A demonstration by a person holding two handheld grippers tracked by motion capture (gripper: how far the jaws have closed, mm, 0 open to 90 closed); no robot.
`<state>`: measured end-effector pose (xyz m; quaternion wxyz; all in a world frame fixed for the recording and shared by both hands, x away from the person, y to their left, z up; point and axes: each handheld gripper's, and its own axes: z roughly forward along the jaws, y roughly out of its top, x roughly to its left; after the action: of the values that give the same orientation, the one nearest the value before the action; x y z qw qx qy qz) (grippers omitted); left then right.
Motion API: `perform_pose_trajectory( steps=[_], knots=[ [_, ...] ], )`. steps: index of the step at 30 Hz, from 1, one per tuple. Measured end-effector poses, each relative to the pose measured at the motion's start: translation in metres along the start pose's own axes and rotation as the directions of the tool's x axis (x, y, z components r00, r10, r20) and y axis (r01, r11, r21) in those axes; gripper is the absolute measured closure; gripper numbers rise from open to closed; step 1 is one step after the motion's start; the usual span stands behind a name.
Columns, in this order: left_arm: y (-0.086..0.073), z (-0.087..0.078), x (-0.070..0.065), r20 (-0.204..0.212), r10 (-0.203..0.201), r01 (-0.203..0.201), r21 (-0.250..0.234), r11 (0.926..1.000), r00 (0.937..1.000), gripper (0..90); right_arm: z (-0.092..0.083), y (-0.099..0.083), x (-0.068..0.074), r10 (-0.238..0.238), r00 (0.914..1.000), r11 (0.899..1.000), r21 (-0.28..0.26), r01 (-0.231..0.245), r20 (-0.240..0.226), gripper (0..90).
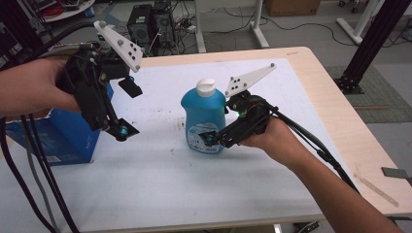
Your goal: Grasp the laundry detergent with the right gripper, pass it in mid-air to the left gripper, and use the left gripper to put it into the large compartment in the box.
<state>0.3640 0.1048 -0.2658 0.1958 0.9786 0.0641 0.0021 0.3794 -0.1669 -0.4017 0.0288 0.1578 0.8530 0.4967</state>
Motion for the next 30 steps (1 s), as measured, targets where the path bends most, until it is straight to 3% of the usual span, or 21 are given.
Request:
perform_pose_trajectory(
  steps=[2, 7, 16, 26, 30],
  knots=[
    [-0.0002, 0.0001, 0.0, -0.001, -0.001, 0.001, -0.002, 1.0, 1.0, 1.7, 0.0004, -0.0002, 0.0006, -0.008, 0.9999, 1.0, -0.011, 0.008, -0.012, 24.3],
    [-0.001, -0.0005, 0.0002, 0.0, -0.002, 0.002, 0.001, 1.0, 1.0, 1.7, 0.004, -0.002, 0.001, -0.013, 0.9997, 1.0, -0.013, 0.012, -0.022, 26.3],
    [-0.0012, 0.0008, 0.0017, 0.0, -0.008, 0.008, -0.001, 1.0, 1.0, 1.7, 0.0065, -0.0043, -0.0035, -0.007, 0.9999, 0.999, -0.047, 0.006, -0.011, 31.6],
    [-0.0017, 0.0017, 0.0038, -0.001, -0.011, 0.011, -0.003, 0.9999, 0.9999, 1.7, 0.008, -0.0064, -0.0014, -0.078, 0.9968, 0.994, -0.069, 0.079, 0.017, 43.5],
    [-0.0019, 0.0021, 0.0051, -0.002, -0.015, 0.015, -0.003, 0.9999, 0.9999, 1.6, 0.008, -0.0084, -0.002, -0.079, 0.9967, 0.993, -0.087, 0.081, 0.016, 44.7]
  ],
)
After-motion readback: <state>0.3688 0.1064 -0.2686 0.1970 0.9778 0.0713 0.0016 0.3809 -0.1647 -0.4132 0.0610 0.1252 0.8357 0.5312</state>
